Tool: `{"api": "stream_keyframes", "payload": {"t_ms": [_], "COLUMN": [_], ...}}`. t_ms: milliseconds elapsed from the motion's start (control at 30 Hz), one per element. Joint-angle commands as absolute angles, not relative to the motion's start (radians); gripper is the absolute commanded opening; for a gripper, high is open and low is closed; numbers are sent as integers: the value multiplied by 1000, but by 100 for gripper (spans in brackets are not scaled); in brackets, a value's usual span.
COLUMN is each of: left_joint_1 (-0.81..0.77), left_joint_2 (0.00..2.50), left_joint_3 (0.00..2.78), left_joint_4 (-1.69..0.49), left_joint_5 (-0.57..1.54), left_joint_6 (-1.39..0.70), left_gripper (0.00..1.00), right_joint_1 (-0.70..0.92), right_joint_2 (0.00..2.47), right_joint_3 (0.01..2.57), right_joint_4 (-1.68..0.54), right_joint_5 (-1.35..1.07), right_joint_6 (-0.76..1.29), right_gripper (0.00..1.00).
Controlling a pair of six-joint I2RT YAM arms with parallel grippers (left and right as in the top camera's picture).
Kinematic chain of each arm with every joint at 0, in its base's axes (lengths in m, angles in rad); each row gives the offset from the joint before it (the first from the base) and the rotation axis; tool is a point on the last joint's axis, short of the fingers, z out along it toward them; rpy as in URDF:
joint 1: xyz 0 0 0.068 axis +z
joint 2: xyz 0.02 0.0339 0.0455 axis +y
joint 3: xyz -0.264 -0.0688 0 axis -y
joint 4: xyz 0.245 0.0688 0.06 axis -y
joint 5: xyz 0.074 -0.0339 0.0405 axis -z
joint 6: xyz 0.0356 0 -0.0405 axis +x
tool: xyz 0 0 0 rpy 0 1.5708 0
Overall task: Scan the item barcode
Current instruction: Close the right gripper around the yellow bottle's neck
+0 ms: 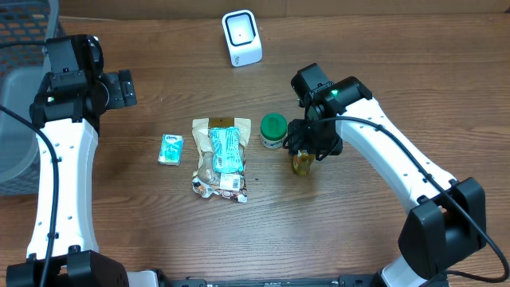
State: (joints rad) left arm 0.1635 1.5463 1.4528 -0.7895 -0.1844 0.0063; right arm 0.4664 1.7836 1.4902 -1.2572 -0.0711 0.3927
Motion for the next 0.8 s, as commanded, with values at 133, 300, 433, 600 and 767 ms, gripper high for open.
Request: {"api": "stream_keyframes", "payload": {"t_ms": [133, 300, 433, 600, 767], "left_joint_1": [157, 157, 157, 157, 157], "left_joint_2": [1533, 1533, 1533, 1533, 1533], "left_joint_3": [1468, 1468, 1468, 1468, 1468], "left_joint_4": [-789, -789, -789, -789, -789], "left_joint_5": [-183, -183, -183, -183, -183], "left_joint_6": [-4, -4, -4, -4, -4], "left_gripper": [100, 100, 99, 100, 99], "right_joint_1": [472, 472, 472, 469, 467], "right_joint_2": [1783, 1783, 1783, 1783, 1783], "right_joint_3": [1486, 1486, 1486, 1486, 1486], "right_joint_4": [-1260, -1261, -1260, -1261, -1257], "right_joint_5": [-67, -23, -28, -30, -22], "right_joint_6": [460, 510, 509, 509, 509], "right_gripper": [62, 62, 92, 100, 68]}}
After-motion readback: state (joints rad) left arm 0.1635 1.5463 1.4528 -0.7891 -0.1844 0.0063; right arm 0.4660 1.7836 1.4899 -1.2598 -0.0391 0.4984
